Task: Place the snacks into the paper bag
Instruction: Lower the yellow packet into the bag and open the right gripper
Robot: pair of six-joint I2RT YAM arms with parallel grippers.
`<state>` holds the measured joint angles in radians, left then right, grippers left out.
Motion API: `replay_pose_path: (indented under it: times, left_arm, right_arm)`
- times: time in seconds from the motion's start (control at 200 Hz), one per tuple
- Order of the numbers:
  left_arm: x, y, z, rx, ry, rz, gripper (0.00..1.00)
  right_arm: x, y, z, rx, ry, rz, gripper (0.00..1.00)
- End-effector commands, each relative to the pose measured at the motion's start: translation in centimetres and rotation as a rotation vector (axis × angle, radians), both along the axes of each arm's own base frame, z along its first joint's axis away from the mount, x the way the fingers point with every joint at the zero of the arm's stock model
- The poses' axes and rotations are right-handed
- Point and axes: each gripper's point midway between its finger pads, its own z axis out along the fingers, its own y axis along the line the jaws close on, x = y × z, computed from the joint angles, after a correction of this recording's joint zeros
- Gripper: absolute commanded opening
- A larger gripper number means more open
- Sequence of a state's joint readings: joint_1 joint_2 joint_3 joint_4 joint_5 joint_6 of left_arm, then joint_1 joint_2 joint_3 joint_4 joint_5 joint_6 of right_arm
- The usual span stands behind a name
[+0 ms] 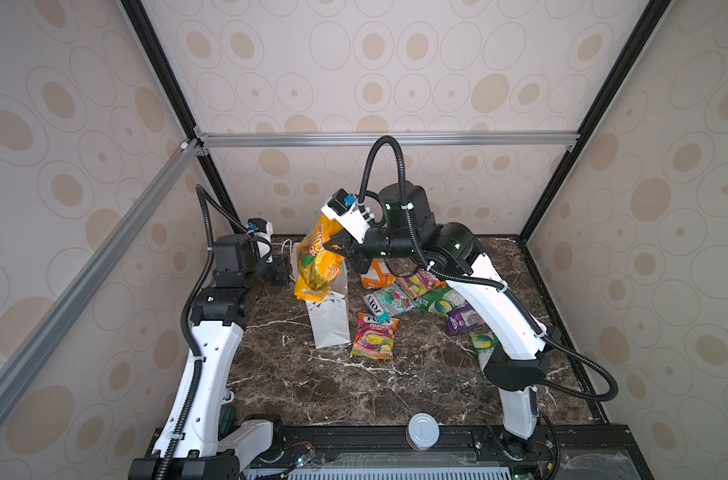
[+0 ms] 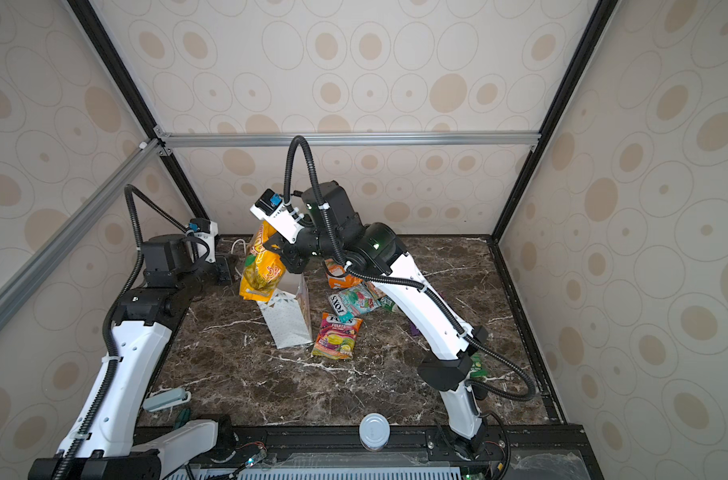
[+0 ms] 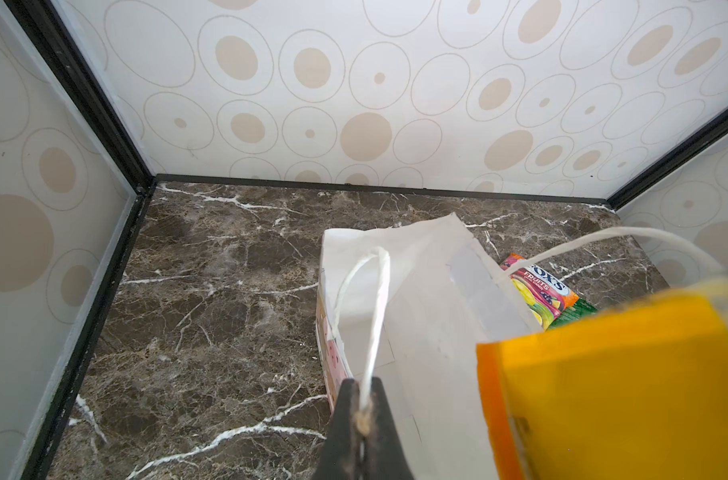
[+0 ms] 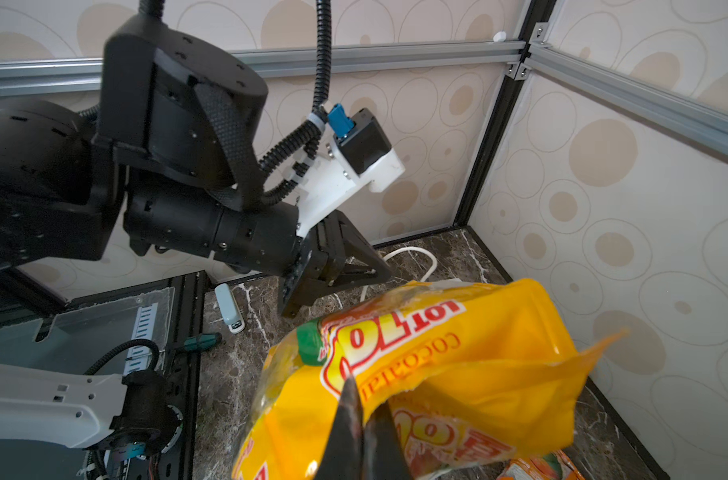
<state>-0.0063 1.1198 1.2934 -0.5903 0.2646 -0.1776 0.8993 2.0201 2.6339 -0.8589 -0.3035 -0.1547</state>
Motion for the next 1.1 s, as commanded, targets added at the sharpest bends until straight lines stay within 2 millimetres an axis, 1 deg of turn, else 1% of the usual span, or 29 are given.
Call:
replay_pose_path:
  times: [0.0, 0.17, 0.395, 0.465, 0.605, 0.75, 0.835, 0.97, 1.095]
  left_arm:
    - [-0.2, 0.1, 0.4, 0.023, -0.02, -0.013, 0.0]
    - [-0.1, 0.2, 0.4, 0.027, -0.021, -0.012, 0.0]
    - [-0.2, 0.2, 0.5, 0.027, -0.023, -0.009, 0.0]
    - [-0.1, 0.2, 0.6, 0.029, -0.025, -0.009, 0.0]
    - [0.0, 0.2, 0.7, 0.03, -0.029, -0.009, 0.0]
    - [0.2, 0.2, 0.4, 0.028, -0.023, -0.01, 0.0]
    - [0.3, 0.1, 0.5, 0.026, -0.025, -0.015, 0.0]
    - [0.6, 0.1, 1.0, 0.023, -0.039, -0.016, 0.0]
    - [0.8, 0.0, 1.2, 0.025, -0.042, -0.02, 0.0]
  right_arm:
    - [1.3, 0.0, 3.7, 0.11, -0.106, -0.014, 0.0]
    - [3.1, 0.2, 2.8, 0.086, -0.129, -0.087, 0.0]
    - [3.8, 0.5, 2.0, 0.039, -0.179, -0.119, 0.0]
    - [3.4, 0.8, 1.4, 0.022, -0.173, -0.101, 0.0]
    - [2.9, 1.6, -0.4, -0.049, -0.195, -0.081, 0.0]
    - [2.5, 2.1, -2.1, -0.104, -0.192, -0.046, 0.0]
    - [2.0, 2.3, -3.1, -0.14, -0.191, -0.018, 0.0]
    - [1.3, 2.7, -4.3, -0.18, -0.194, 0.03, 0.0]
    - [0.8, 2.8, -4.9, -0.189, -0.175, 0.054, 0.0]
